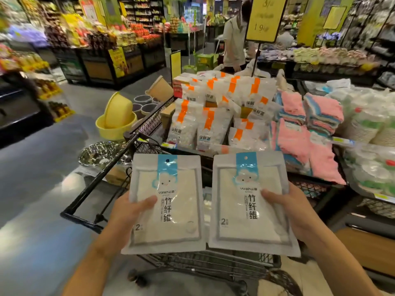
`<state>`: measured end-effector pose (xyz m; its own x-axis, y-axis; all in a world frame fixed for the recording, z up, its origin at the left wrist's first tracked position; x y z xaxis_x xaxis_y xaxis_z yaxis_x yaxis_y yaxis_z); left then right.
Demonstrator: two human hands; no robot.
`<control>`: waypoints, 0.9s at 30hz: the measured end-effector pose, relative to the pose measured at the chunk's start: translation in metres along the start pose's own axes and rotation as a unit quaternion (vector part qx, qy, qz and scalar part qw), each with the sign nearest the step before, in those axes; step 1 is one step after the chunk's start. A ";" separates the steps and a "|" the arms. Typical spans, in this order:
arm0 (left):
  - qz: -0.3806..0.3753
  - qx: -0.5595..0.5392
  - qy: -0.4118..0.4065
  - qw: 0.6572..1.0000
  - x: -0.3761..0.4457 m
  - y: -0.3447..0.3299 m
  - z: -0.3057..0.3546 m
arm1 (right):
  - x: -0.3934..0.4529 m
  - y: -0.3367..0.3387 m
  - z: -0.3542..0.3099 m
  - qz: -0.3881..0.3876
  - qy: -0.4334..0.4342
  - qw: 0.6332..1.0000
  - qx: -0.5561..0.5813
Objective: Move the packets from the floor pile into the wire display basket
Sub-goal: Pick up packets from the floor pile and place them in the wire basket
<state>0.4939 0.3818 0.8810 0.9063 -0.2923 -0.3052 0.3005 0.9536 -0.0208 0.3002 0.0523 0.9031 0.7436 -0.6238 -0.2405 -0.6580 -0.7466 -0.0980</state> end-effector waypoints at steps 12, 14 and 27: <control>0.002 0.051 0.050 0.997 0.094 -0.007 -0.030 | 0.081 -0.020 0.052 0.023 -0.079 0.997 -0.011; 0.004 0.055 0.066 0.996 0.111 -0.010 -0.038 | 0.101 -0.020 0.062 0.026 -0.092 0.995 -0.005; -0.006 0.053 0.217 0.975 0.220 -0.032 -0.111 | 0.191 -0.011 0.145 0.076 -0.190 0.979 0.008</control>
<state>0.6507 0.2951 0.7088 0.6981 -0.2236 -0.6802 0.3609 0.9304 0.0646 0.4323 -0.0244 0.7180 0.5418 -0.5940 -0.5946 -0.7615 -0.6464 -0.0480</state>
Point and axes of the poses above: each hand's wrist, its own x-axis towards the middle knuckle, its own y-axis out of the back of the hand, z = x × y, the point moved 2 cm from there along x, towards the middle knuckle, and after that the axes turned 1 degree about z, right-handed, at the moved point
